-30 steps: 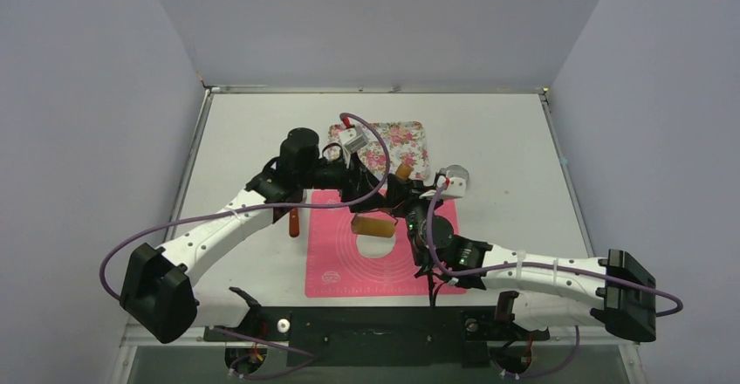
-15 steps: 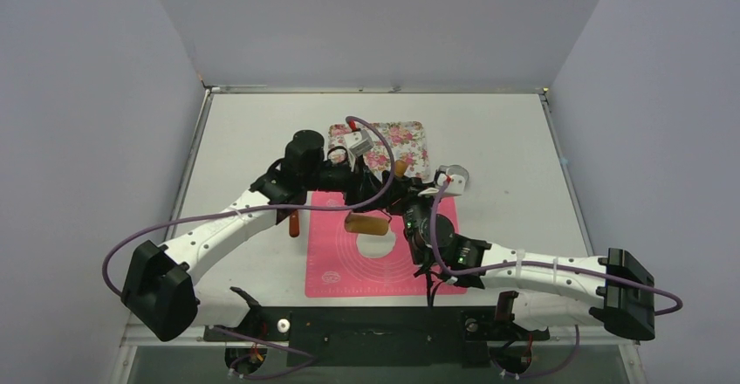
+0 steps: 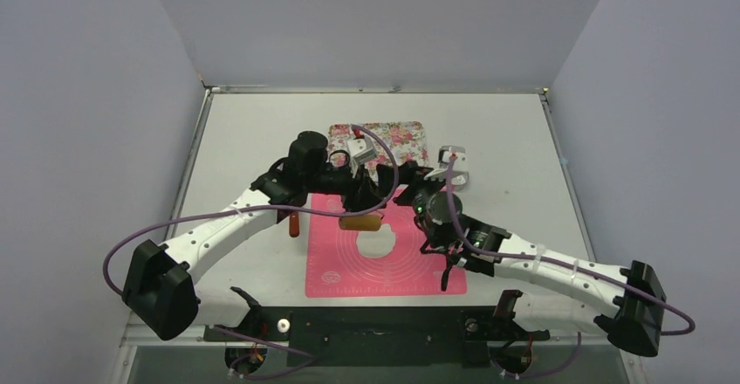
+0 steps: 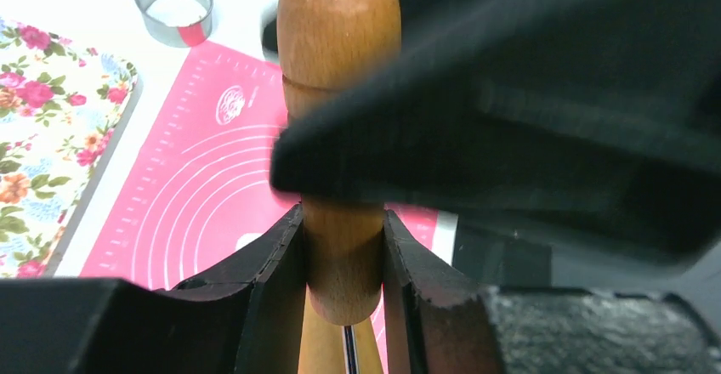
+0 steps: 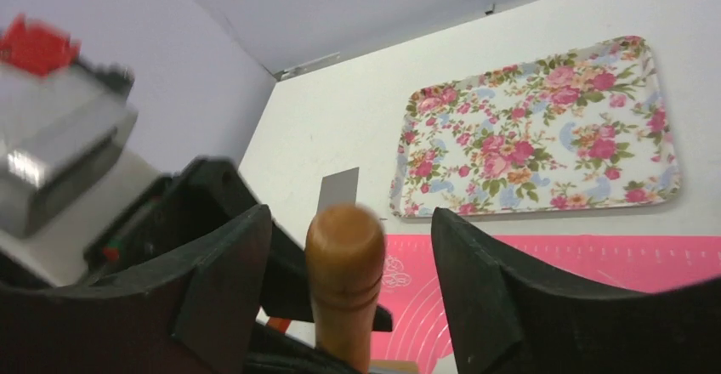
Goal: Roll out the dumpling wrappers from the dough
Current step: Flatten out the dough on the work surface.
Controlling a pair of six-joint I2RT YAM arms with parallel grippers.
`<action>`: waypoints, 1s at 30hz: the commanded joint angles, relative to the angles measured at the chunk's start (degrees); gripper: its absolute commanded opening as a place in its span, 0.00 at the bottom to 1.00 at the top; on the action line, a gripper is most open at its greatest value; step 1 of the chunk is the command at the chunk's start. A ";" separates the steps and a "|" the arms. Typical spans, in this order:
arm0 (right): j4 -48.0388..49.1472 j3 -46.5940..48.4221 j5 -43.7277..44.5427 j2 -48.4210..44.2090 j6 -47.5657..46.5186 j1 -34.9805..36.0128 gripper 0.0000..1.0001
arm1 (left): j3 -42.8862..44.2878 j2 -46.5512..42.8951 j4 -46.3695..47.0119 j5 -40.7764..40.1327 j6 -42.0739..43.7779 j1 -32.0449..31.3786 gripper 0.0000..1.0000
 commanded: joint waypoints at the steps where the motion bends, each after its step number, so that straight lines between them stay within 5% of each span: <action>1: -19.66 6.36 -17.96 -8.49 8.80 -9.52 0.68 | 4.14 -1.61 -9.26 -1.82 15.46 -0.32 0.00; 4: -32.34 11.87 -27.30 -10.66 7.71 -13.58 0.83 | 4.69 -1.69 -12.64 -1.50 20.74 -0.42 0.00; 15: -59.85 28.93 -59.40 0.22 6.23 -27.48 0.87 | 7.86 -2.26 -17.48 -3.12 27.71 -1.43 0.00; 20: -61.66 29.96 -59.55 4.78 5.23 -27.26 0.80 | 7.67 -2.14 -18.00 -3.71 28.97 -2.15 0.00; 30: -49.76 25.81 -61.80 5.33 11.03 -24.36 0.64 | 7.41 -1.36 -16.83 -4.25 28.15 -2.77 0.00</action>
